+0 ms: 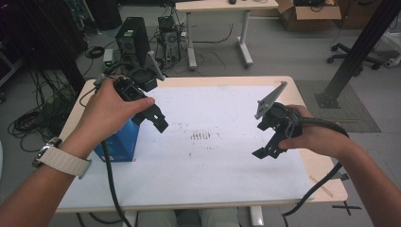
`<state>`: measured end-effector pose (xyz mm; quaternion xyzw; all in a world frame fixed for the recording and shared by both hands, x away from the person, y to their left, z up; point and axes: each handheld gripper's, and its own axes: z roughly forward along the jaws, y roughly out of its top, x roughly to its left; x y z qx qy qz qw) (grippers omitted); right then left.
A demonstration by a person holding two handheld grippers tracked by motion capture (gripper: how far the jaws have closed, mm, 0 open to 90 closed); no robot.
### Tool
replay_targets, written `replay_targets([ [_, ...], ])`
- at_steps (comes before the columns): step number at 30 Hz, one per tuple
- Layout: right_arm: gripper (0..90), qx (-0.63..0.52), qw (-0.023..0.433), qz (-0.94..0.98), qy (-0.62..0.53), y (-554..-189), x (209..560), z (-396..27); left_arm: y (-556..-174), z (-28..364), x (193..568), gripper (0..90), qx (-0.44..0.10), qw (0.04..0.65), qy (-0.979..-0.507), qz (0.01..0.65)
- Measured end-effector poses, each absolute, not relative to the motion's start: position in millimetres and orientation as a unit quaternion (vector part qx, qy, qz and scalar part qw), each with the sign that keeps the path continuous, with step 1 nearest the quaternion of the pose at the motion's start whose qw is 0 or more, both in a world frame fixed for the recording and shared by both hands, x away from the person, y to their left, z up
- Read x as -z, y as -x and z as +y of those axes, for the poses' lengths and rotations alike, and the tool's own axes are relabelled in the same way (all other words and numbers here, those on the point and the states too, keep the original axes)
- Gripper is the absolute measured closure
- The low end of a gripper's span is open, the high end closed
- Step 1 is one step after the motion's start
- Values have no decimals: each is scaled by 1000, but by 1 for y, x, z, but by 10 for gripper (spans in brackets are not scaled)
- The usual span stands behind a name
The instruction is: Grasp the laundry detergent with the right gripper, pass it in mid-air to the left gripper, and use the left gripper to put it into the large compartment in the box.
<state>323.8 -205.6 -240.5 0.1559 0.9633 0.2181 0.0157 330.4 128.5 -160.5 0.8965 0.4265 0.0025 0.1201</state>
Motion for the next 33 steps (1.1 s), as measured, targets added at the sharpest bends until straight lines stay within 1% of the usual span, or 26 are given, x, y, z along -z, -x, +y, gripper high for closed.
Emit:
replay_targets([
  [33, 81, -218, 11, 963, -156, -324, 242, -204, -333, 126, 164, 59, 1, 123, -900, 419],
])
